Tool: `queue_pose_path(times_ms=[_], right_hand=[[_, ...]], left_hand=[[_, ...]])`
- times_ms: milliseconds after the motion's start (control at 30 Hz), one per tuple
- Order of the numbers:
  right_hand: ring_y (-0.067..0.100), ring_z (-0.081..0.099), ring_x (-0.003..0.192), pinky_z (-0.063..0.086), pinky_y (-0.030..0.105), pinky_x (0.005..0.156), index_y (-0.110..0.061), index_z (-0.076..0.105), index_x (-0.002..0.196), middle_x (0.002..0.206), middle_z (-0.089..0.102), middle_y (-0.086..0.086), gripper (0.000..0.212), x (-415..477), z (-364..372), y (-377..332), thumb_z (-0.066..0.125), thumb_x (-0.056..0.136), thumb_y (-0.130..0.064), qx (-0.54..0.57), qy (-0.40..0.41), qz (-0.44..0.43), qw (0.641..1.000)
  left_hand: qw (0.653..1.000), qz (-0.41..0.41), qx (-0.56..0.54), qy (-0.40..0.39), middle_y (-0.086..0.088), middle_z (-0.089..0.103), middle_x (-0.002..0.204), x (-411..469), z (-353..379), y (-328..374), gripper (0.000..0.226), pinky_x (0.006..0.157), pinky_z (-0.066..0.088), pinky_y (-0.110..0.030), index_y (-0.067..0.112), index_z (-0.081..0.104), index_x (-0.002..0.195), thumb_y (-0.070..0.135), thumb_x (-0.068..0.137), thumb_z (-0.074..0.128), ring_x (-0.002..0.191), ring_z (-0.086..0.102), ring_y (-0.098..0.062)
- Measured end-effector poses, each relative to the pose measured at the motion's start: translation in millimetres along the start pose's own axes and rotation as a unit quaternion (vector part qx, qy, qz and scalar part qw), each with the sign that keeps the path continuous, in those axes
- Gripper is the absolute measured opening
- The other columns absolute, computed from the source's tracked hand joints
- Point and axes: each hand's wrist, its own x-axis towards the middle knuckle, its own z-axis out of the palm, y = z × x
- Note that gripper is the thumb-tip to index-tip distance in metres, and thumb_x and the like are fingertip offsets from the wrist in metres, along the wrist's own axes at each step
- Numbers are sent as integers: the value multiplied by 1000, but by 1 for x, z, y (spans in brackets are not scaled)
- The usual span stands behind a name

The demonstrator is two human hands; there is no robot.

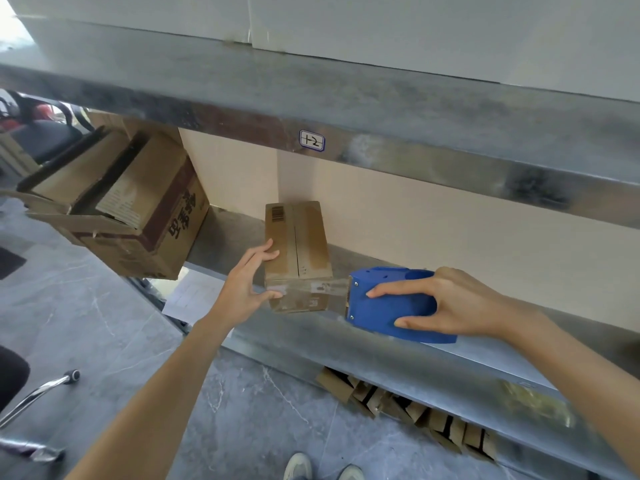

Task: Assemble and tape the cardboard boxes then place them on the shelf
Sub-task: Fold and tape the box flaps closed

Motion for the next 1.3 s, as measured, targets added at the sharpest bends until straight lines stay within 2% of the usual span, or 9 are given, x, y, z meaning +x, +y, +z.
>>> queue_pose_path(times_ms=[267, 333, 400, 533, 667, 833, 933, 1100, 1300], right_hand=[[6, 42, 51, 29, 17, 57, -66, 40, 131, 69, 44, -47, 49, 5, -6, 1, 60, 89, -50, -86, -8, 27, 996], [6, 36, 48, 33, 22, 59, -66, 38, 133, 58, 51, -24, 50, 11, 0, 5, 59, 90, -51, -92, -9, 47, 995], [6, 36, 48, 35, 23, 57, -66, 35, 134, 48, 39, -8, 52, 15, 7, 10, 58, 90, -52, -94, -1, 63, 994], [4, 37, 50, 28, 17, 51, -66, 32, 135, 51, 37, -12, 53, 25, 20, 15, 56, 90, -52, -98, 11, 74, 992], [3, 38, 51, 21, 15, 49, -65, 29, 137, 55, 41, -14, 53, 40, 32, 18, 54, 92, -52, -123, 32, 88, 988], [9, 44, 55, 42, 27, 55, -61, 27, 141, 56, 39, -13, 52, 54, 44, 8, 49, 95, -51, -155, 35, 119, 980], [11, 41, 52, 38, 28, 49, -55, 27, 145, 55, 37, -11, 53, 61, 53, -6, 47, 97, -51, -180, 43, 124, 975], [15, 47, 52, 24, 26, 43, -47, 28, 148, 66, 51, -7, 50, 70, 67, -20, 41, 100, -47, -232, 50, 118, 964], [19, 61, 63, 31, 28, 46, -43, 19, 151, 77, 66, 1, 52, 85, 79, -14, 36, 102, -45, -247, 42, 139, 958]], left_hand=[[1000, -7, 13, -14, 12, 40, 151, 4, -4, 7, 75, 112, 37, -28, 26, 52, 134, 25, 68, 89, 134, 42, -2], [1000, -7, 13, -16, 14, 39, 151, 3, -4, 6, 75, 111, 36, -26, 27, 52, 134, 24, 68, 89, 133, 41, 0], [1000, -8, 15, -13, 15, 39, 151, 2, -3, 6, 75, 111, 36, -26, 27, 52, 134, 24, 68, 89, 133, 41, 1], [1000, -8, 15, -15, 18, 37, 150, 3, -2, 4, 76, 110, 37, -24, 31, 50, 134, 23, 69, 89, 131, 37, 11], [1000, -5, 16, -15, 19, 37, 150, 3, -2, 0, 76, 108, 36, -17, 29, 50, 134, 23, 69, 89, 132, 37, 10], [1000, 2, 15, -16, 20, 37, 151, 3, -1, -4, 75, 105, 32, -6, 28, 51, 134, 25, 69, 89, 132, 36, 12], [1000, 5, 9, -14, 19, 38, 151, 3, -1, -5, 75, 106, 32, -7, 28, 51, 134, 24, 69, 89, 133, 38, 8], [1000, 7, -3, -7, 17, 38, 151, 1, -1, -2, 74, 105, 33, -8, 26, 53, 134, 24, 70, 89, 134, 39, 6], [1000, 7, -13, -3, 17, 38, 151, 0, -1, -1, 73, 106, 34, -10, 25, 53, 135, 26, 71, 88, 135, 39, 4]])
